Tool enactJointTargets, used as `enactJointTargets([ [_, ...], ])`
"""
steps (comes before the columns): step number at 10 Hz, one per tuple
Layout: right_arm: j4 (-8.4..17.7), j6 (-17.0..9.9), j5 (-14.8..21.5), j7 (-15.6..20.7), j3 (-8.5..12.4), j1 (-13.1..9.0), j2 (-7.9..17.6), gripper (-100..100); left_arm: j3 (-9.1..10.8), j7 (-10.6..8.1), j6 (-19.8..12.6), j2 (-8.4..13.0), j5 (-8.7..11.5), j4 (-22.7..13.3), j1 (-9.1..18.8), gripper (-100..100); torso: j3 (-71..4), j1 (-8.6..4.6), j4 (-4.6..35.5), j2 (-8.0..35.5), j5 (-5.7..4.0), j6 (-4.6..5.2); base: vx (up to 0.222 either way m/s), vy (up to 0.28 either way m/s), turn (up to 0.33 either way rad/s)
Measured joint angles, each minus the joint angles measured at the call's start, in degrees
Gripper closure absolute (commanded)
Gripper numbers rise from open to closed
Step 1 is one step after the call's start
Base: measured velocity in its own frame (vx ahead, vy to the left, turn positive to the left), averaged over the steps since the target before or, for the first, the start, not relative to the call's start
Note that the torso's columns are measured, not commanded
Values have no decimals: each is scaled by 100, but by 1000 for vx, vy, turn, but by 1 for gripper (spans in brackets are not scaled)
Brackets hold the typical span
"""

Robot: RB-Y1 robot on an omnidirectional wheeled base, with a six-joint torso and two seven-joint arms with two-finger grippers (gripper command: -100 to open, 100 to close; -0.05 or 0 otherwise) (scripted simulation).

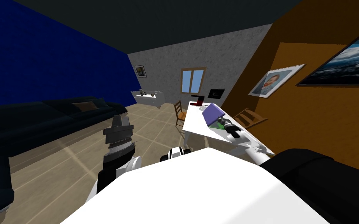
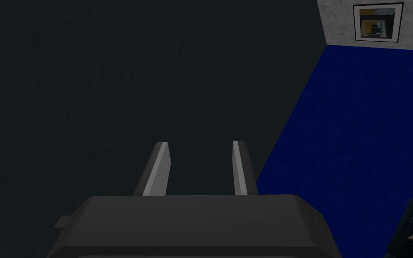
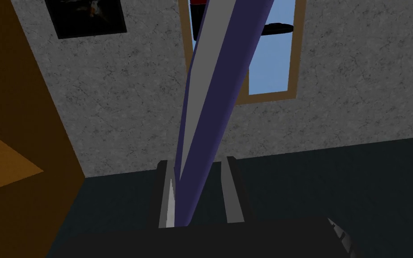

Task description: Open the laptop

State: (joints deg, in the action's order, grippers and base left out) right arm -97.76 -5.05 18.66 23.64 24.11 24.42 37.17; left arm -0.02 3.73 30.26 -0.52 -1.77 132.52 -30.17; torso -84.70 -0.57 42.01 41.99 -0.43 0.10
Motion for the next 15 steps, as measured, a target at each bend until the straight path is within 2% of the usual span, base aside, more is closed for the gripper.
enactJointTargets([
  [3, 275, 148, -210, -240, -33, -247, -173, 100, 0, 0, 0, 0, 0, 0, 0, 0, 2, 14, -4, 2, -2, -8, -50, -71, -5],
  [4, 288, 160, -220, -263, -30, -261, -178, 100, 0, 0, 0, 0, 0, 0, -1, 0, -4, 46, 4, -3, 22, -13, -28, -66, -68],
  [6, 481, 344, -302, -349, -35, -416, -366, 100, 0, 0, 0, 0, 0, 0, 0, 0, 2, 49, 6, 7, 21, -21, -32, -74, -27],
  [11, 1214, 986, -502, -559, -71, -873, -871, 100, 0, 0, 0, 0, 0, 0, -1, 0, -2, 39, -14, -7, -10, -29, -28, -78, -41],
  [13, 1669, 1259, -567, -630, -111, -1205, -1093, 100, 0, 0, 0, 0, 0, 0, 0, 0, -13, 38, -20, -26, -16, -55, -40, -86, -46],
  [15, 1741, 1336, -628, -702, -135, -1262, -1216, 100, 0, 0, 0, 0, 0, 0, -1, 0, -12, 67, -1, -17, 23, -40, -17, -42, -40],
])
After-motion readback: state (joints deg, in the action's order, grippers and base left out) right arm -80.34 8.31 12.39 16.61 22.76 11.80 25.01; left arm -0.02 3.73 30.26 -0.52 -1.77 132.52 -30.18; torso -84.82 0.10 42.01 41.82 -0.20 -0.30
